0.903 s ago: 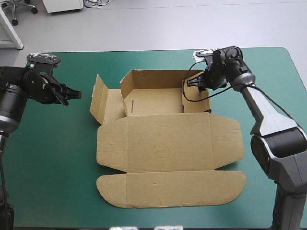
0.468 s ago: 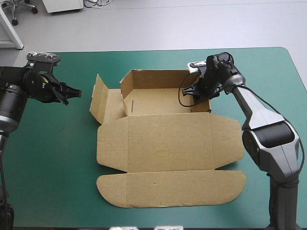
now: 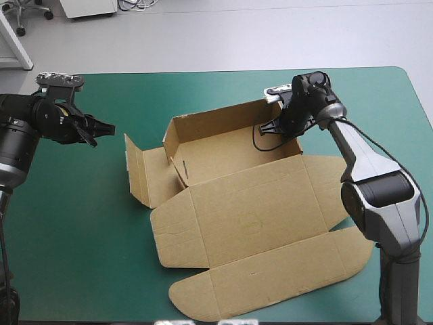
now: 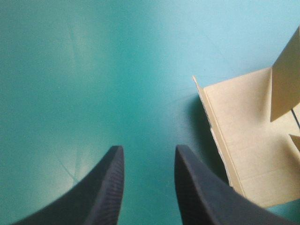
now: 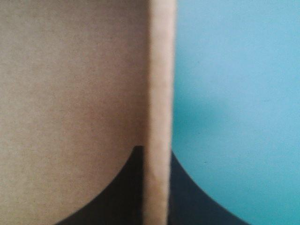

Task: Fold the box

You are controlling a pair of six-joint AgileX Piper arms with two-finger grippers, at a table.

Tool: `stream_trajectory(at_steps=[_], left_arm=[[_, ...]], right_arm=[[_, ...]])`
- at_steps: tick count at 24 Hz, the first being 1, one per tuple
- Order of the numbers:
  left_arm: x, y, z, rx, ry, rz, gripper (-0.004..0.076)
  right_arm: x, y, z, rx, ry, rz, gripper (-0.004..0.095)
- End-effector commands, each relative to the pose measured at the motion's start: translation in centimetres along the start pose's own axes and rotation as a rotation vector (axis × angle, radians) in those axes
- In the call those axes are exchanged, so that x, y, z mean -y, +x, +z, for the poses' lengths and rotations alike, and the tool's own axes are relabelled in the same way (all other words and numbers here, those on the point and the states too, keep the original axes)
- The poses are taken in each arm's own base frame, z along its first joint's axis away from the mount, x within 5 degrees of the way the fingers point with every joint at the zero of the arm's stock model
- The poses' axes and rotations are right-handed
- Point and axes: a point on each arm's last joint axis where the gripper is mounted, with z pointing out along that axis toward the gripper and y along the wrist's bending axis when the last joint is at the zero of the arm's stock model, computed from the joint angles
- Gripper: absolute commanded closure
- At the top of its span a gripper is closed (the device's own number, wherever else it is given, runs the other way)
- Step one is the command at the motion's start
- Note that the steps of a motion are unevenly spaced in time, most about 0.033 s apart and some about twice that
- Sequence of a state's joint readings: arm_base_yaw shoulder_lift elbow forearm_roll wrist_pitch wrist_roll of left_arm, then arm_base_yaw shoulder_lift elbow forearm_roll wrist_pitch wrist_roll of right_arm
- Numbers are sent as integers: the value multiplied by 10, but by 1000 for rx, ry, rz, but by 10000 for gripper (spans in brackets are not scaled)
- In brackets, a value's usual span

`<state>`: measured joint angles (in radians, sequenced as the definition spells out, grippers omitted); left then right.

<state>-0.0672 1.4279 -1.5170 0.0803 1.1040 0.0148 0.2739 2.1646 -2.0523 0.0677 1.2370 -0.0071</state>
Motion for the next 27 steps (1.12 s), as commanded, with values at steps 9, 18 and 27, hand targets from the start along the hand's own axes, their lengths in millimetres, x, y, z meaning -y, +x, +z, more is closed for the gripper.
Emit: stream_trajectory(at_steps=[9,18,27], left_arm=[[-31,-10,-20,168,-110,-98,457],[-87,12,3,230,39,-397,457],[-66,49,90,240,485,-529,457]], right_arm=[[9,3,-130,294,-49,39,927],[8,30,-208,460,-44,51,927],[-2,62,-270,597,-86,43,927]])
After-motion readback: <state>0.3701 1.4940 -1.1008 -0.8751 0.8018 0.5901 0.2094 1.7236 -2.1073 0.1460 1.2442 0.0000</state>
